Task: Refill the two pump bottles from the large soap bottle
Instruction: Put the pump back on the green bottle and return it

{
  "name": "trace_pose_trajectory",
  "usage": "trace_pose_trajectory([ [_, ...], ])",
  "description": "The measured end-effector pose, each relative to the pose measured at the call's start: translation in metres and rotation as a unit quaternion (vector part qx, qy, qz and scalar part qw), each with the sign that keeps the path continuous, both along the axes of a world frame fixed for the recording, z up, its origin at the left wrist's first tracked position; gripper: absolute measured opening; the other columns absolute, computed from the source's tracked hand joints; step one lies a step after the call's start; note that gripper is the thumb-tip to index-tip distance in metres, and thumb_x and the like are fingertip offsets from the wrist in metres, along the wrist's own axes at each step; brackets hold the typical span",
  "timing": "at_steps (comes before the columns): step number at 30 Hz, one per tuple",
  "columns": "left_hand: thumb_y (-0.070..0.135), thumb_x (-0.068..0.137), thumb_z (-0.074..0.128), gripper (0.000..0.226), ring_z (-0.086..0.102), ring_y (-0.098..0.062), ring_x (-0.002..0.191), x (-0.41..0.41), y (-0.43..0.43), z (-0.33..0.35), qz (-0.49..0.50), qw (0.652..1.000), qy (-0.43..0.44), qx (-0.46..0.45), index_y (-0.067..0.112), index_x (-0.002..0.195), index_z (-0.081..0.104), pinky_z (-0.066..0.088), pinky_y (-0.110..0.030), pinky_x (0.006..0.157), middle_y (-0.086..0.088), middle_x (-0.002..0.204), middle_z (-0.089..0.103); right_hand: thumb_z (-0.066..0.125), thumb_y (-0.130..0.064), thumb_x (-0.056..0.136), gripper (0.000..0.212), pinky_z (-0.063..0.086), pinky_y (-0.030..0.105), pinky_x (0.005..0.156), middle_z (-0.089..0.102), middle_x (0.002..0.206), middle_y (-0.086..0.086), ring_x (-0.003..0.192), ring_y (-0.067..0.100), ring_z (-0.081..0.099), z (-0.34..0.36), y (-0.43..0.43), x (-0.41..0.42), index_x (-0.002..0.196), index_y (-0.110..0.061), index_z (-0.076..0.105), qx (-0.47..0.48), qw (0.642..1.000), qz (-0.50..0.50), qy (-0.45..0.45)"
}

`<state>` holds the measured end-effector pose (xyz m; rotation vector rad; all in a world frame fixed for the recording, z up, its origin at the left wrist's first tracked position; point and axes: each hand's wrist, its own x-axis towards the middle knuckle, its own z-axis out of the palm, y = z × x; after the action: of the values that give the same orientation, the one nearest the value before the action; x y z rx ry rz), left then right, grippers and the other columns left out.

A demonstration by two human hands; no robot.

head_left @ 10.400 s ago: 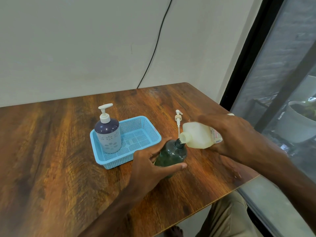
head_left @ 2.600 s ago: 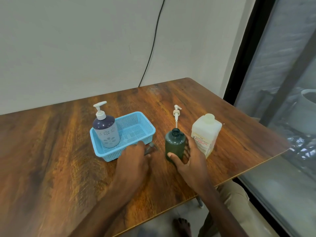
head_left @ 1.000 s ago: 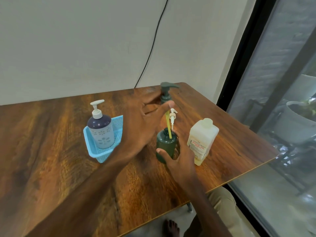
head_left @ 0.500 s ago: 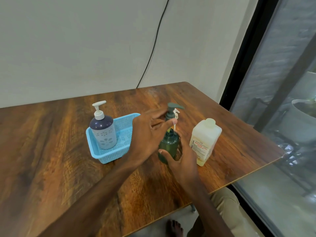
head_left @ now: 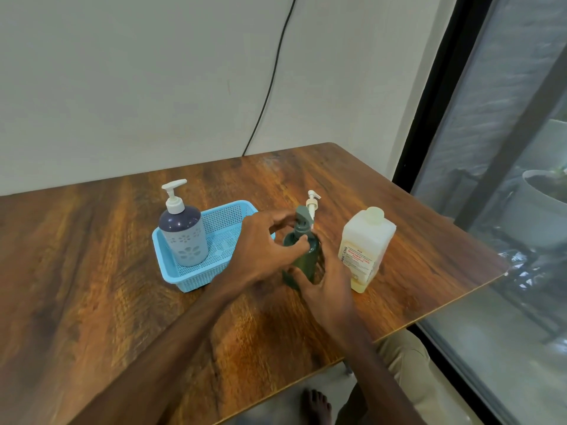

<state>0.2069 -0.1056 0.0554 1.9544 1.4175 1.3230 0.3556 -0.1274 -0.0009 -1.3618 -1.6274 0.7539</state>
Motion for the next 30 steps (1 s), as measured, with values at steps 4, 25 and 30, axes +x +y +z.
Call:
trace_pose_trajectory([
  [4, 0.007, 0.083, 0.073, 0.034, 0.072, -0.003, 0.109, 0.009, 0.003, -0.004, -0.065, 0.996, -0.046, -0.031, 0.018, 0.115, 0.074, 0.056, -0.027, 0.102, 0.011, 0.108, 0.079, 0.077, -0.029, 0.085, 0.079, 0.039, 0.025, 0.107, 0.045, 0.147, -0.022, 0.13, -0.004, 0.042, 0.001, 0.0, 0.0, 0.151, -0.034, 0.034, -0.009, 1.0, 0.006, 0.012],
  [25, 0.037, 0.081, 0.087, 0.029, 0.065, 0.02, 0.093, -0.005, 0.006, 0.0, -0.025, 0.997, -0.037, -0.068, 0.048, 0.097, 0.066, 0.045, 0.001, 0.078, 0.038, 0.09, 0.069, 0.072, -0.045, 0.088, 0.077, 0.037, 0.007, 0.095, 0.043, 0.151, -0.016, 0.126, -0.004, 0.041, 0.0, 0.002, 0.002, 0.152, -0.036, 0.029, 0.003, 1.0, 0.008, 0.0],
  [30, 0.037, 0.083, 0.086, 0.025, 0.067, 0.017, 0.092, -0.006, 0.002, 0.005, -0.02, 0.998, -0.02, -0.055, 0.047, 0.101, 0.071, 0.047, -0.001, 0.079, 0.034, 0.088, 0.071, 0.072, -0.047, 0.087, 0.078, 0.036, 0.006, 0.09, 0.046, 0.149, -0.015, 0.127, 0.0, 0.045, -0.001, 0.003, 0.002, 0.151, -0.037, 0.03, 0.007, 1.0, 0.009, -0.008],
])
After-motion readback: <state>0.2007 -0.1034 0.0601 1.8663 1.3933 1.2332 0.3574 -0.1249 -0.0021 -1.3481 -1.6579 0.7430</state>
